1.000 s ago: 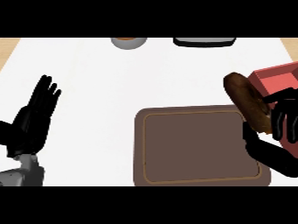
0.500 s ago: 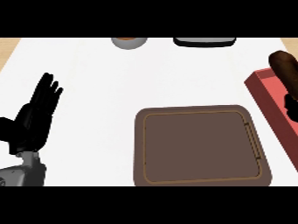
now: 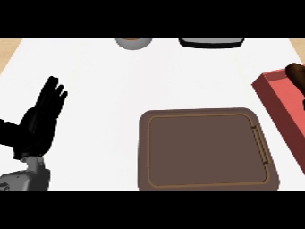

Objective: Pick the sweet potato from the tray and place it in the cardboard box

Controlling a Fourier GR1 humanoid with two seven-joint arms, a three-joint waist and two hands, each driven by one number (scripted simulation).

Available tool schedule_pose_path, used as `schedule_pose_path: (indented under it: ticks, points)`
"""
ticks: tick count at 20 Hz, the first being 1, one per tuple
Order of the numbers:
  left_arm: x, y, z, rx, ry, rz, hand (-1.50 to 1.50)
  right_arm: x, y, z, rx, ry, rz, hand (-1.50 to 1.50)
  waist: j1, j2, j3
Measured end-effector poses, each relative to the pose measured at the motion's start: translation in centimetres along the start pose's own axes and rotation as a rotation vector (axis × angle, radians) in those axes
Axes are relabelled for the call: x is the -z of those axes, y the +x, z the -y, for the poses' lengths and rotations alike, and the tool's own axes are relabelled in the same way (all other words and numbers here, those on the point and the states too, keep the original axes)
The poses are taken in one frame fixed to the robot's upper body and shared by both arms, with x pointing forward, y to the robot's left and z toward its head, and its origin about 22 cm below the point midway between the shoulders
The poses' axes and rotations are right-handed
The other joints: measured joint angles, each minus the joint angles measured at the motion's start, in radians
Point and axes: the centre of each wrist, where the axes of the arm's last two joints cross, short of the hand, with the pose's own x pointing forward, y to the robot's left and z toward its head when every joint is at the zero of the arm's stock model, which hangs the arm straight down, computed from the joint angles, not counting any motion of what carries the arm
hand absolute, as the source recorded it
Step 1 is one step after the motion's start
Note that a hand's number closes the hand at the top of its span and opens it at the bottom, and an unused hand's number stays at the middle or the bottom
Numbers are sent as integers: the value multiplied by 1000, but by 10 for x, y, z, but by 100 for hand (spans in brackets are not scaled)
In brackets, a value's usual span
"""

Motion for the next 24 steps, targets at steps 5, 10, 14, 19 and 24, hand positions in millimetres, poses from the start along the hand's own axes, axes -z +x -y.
schedule_pose_path:
  ticks: [5, 10, 14, 19, 24]
  points:
    - [4, 5, -2, -2, -4, 4, 0, 17, -30, -31, -96, 219, -72, -150, 6, 2, 0]
    - [2, 5, -1, -4, -1, -2, 0, 33, -48, -45, 16, 186, -49, -150, 3, 0, 1]
    - [2, 3, -1, -4, 4, 2, 0, 39, -50, -39, 162, -4, 19, -150, 0, -2, 2]
    - [5, 3, -1, -6, 8, -2, 0, 46, -52, -28, 405, -159, 54, -150, -8, -4, 1]
    - [1, 1, -10, 0, 18, -6, 0, 48, -63, -13, 715, -192, 2, -150, -18, -10, 1]
